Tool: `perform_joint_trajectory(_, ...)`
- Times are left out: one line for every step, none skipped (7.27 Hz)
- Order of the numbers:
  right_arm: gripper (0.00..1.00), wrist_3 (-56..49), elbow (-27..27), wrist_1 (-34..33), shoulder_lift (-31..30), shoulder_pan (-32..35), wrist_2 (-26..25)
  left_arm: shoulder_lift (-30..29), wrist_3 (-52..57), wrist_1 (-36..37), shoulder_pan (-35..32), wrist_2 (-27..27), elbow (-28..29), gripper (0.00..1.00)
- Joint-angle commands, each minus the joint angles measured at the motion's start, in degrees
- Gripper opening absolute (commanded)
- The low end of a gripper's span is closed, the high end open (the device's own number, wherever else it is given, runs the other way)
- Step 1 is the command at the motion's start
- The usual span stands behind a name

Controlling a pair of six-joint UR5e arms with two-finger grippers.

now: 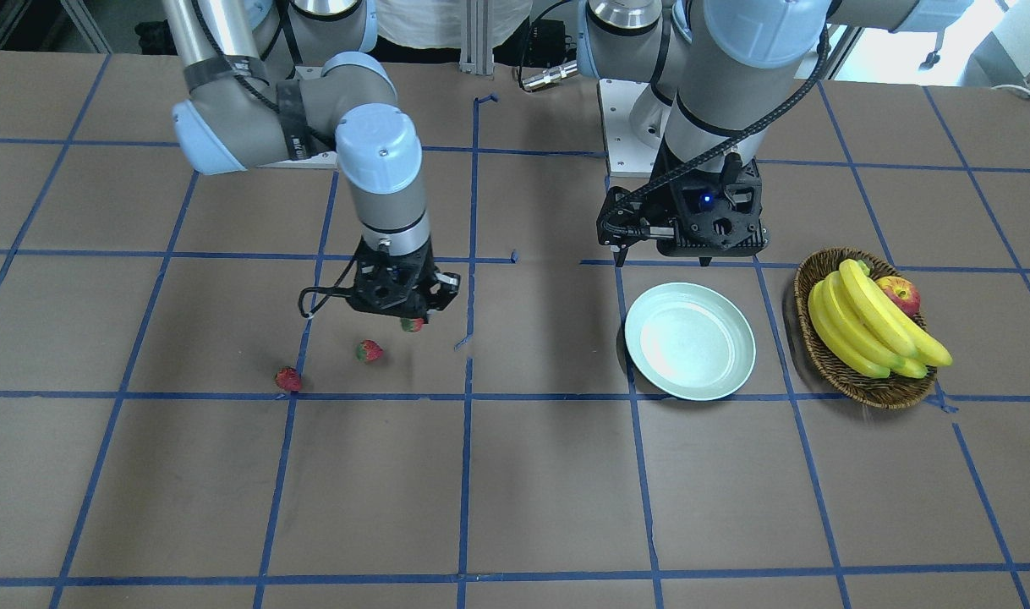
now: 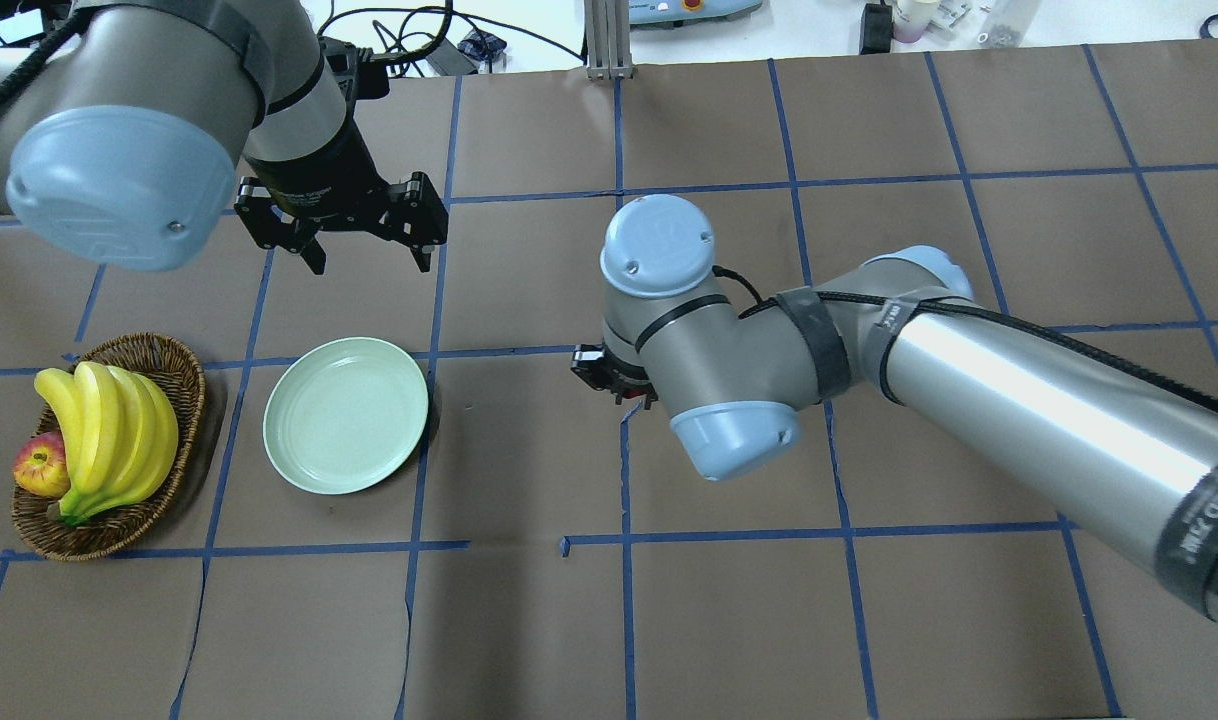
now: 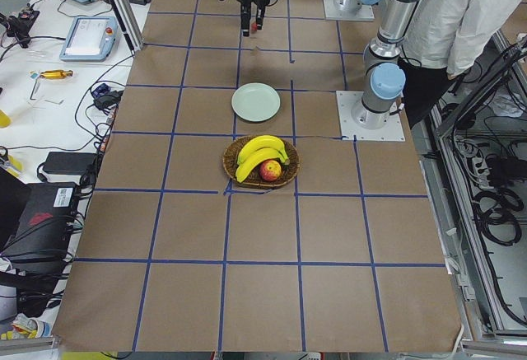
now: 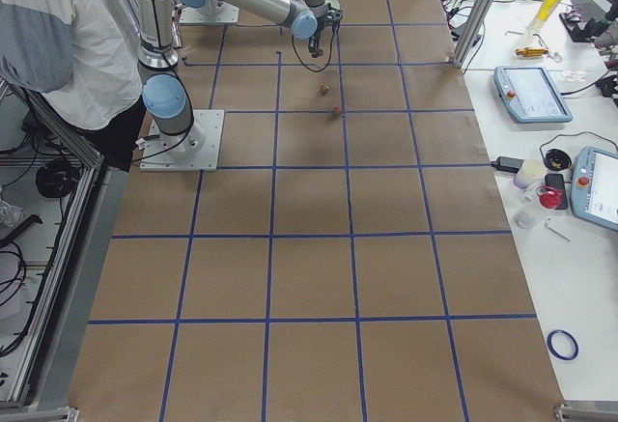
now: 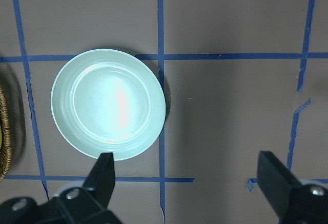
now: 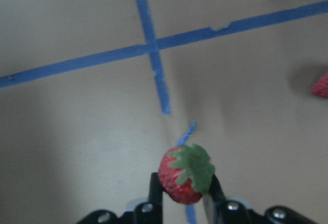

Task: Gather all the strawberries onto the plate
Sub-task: 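Carry the strawberry toward the plate and release it beside the plate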

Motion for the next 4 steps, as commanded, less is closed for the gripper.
perform_joint_trajectory(0.26,4.87,-5.30,-0.21,6.76,3.77,1.92,0.00,0.04,0.00,0.00,0.00,0.01,1.00)
perform_joint_trajectory(0.70,4.43,-5.05,-0.47,7.22,3.77,1.85,0.09,0.04,0.00,0.00,0.00,0.01,1.00)
perform_joint_trajectory(1.00,4.26,-4.79,-0.39,6.61,3.69,1.50,0.09,0.04,0.00,0.00,0.00,0.01,1.00)
perform_joint_trajectory(1.00,1.82,-4.70,-0.30,6.43,2.82,1.15,0.09,0.04,0.00,0.00,0.00,0.01,1.00)
